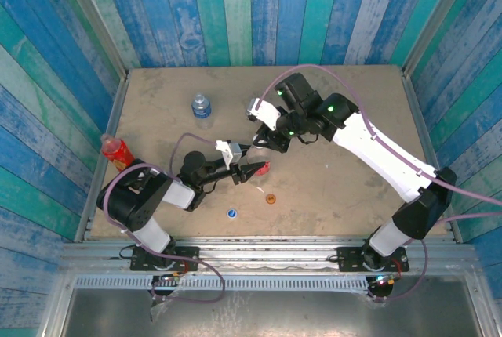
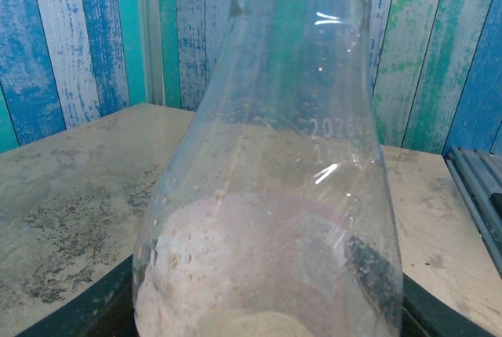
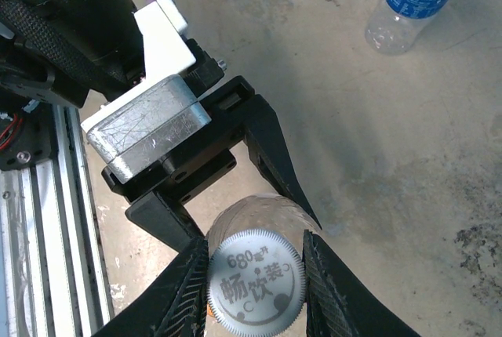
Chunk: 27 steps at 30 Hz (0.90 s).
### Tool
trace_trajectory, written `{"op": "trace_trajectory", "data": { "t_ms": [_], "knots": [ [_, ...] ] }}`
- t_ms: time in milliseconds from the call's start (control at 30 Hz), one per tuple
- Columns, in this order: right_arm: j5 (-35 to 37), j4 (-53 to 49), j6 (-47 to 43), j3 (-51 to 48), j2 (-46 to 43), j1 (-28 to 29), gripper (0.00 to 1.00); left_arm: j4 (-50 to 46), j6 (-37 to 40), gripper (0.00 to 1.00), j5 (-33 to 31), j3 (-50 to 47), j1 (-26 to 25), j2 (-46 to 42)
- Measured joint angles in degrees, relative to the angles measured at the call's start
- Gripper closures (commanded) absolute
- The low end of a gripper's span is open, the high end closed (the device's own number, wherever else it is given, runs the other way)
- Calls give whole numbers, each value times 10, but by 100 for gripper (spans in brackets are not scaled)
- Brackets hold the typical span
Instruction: Screw on the bottle caps
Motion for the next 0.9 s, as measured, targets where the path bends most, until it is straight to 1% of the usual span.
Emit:
{"op": "trace_trajectory", "data": {
  "t_ms": [167,367,700,767,833,900],
  "knots": [
    [0,17,0,-18,-11,0,68,0,0,40,0,0,0,0],
    [3,43,2,-48,-31,0,65,0,0,40,0,0,0,0],
    [5,46,11,-51,-31,1,65,0,0,40,0,1,0,0],
    [6,45,16,-51,-31,1,55,0,0,40,-1,1,0,0],
    [7,39,20,-51,-30,3,50,-2,-2,40,-3,2,0,0],
    [8,37,26,-51,-30,5,47,-2,-3,40,-3,2,0,0]
  ]
}}
